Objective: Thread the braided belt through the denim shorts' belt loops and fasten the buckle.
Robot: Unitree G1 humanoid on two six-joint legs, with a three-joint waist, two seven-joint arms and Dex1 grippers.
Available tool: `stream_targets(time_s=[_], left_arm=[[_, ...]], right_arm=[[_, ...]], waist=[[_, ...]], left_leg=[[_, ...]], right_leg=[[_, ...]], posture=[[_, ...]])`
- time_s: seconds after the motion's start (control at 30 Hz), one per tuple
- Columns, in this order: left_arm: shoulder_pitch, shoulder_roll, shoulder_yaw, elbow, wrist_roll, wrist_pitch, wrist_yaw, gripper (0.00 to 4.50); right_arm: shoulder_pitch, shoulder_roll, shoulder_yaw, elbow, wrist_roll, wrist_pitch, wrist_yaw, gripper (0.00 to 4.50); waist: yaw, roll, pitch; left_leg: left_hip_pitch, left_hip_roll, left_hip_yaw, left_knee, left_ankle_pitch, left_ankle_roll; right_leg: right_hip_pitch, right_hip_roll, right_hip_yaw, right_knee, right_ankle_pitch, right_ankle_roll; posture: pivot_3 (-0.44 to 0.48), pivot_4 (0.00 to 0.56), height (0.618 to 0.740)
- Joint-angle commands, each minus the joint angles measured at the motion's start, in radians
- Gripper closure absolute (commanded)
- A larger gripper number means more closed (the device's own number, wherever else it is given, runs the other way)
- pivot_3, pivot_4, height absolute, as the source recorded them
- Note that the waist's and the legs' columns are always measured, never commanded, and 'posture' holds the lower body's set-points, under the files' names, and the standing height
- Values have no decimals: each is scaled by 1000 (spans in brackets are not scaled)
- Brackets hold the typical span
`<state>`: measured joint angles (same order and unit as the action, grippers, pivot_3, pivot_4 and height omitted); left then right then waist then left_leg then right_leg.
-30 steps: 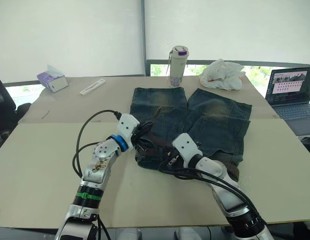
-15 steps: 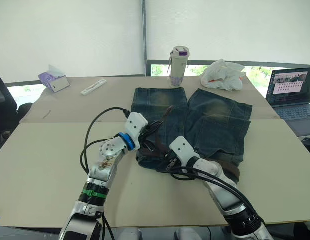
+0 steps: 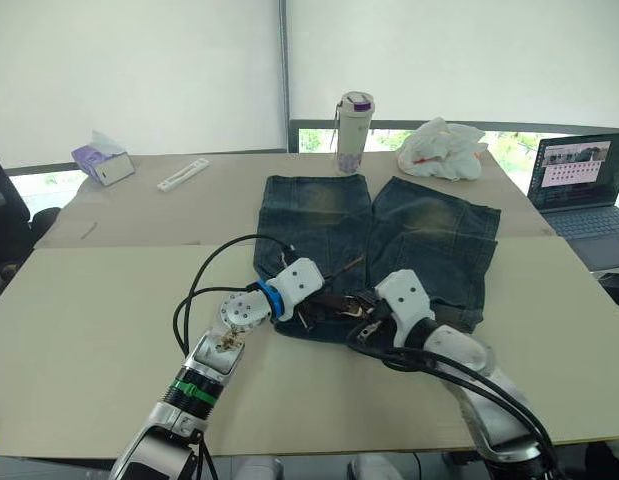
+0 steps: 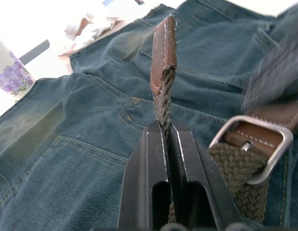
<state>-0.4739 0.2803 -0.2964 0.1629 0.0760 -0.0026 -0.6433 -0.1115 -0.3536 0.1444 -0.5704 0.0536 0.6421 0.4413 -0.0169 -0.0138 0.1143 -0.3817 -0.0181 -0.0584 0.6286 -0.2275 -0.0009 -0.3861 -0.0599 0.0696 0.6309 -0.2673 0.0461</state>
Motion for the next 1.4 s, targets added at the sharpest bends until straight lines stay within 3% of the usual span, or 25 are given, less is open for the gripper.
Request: stream_targets(time_s=[0.03,0.13,0.2,0.23,0.3,0.37,0.47,0.93,1.17,1.23,1.3,1.4], left_arm=[[-6,12,-11,-10,14,-20,-14,4500],[-6,18,-15,-8,17,-29,-19,4500],[-7,17,-8,-6,11,-26,-17,4500],[-7,17,-4,-4,8,-25,-16,4500],[-6,14,4,-3,-1,-20,-15,4500],[-3,8,13,-4,-15,-15,-17,4500],[2,4,22,-8,-32,-10,-19,4500],[15,3,32,-16,-39,-8,-9,4500],[20,-2,33,-19,-38,-8,-2,4500],[22,-2,35,-21,-39,-7,0,4500],[23,-1,38,-25,-41,-1,2,4500],[26,-3,52,-38,-56,32,7,4500]], right_arm=[[69,-74,-71,-98,13,-31,30,4416],[116,-199,-23,-101,-78,-41,49,4170],[130,-233,5,-99,-107,-50,45,3688],[131,-245,18,-96,-124,-60,40,3229],[132,-254,36,-90,-145,-72,37,2805],[133,-255,51,-82,-151,-77,43,1970],[126,-254,74,-51,-174,-95,42,1140],[32,-197,128,109,-301,-233,-33,1140],[53,-194,149,158,-349,-308,-26,1140],[55,-192,146,165,-366,-330,-39,1835],[55,-194,142,172,-393,-360,-60,2202],[51,-198,138,192,-445,-428,-109,3259]], waist=[[2,0,0],[3,0,0],[3,0,0],[-1,0,0],[-4,0,0],[-3,0,0],[2,0,0],[2,0,0],[2,0,0],[2,0,0],[2,0,0],[2,0,0]], left_leg=[[0,0,0,0,0,0],[-1,0,1,1,0,0],[-1,-1,2,1,0,0],[-1,0,3,1,0,0],[0,0,3,0,0,0],[-1,0,3,0,0,0],[-1,0,3,1,0,0],[-1,0,3,1,0,0],[-1,0,3,1,0,0],[0,0,3,1,0,0],[0,0,3,1,0,0],[0,0,3,1,0,0]], right_leg=[[0,0,0,0,0,0],[0,-1,0,-1,0,0],[0,-1,0,-1,0,0],[0,0,0,-1,0,0],[0,0,0,-1,0,0],[0,1,0,-1,0,0],[0,0,0,-1,0,1],[0,0,0,0,0,0],[0,0,0,0,0,0],[1,0,0,0,0,0],[0,0,0,0,0,0],[0,0,0,0,0,0]], posture=[[0,150,740],[0,150,740],[0,150,740],[0,150,740],[0,150,740],[0,150,740],[0,150,740],[0,150,740],[0,150,740],[0,150,740],[0,150,740],[0,150,740]])
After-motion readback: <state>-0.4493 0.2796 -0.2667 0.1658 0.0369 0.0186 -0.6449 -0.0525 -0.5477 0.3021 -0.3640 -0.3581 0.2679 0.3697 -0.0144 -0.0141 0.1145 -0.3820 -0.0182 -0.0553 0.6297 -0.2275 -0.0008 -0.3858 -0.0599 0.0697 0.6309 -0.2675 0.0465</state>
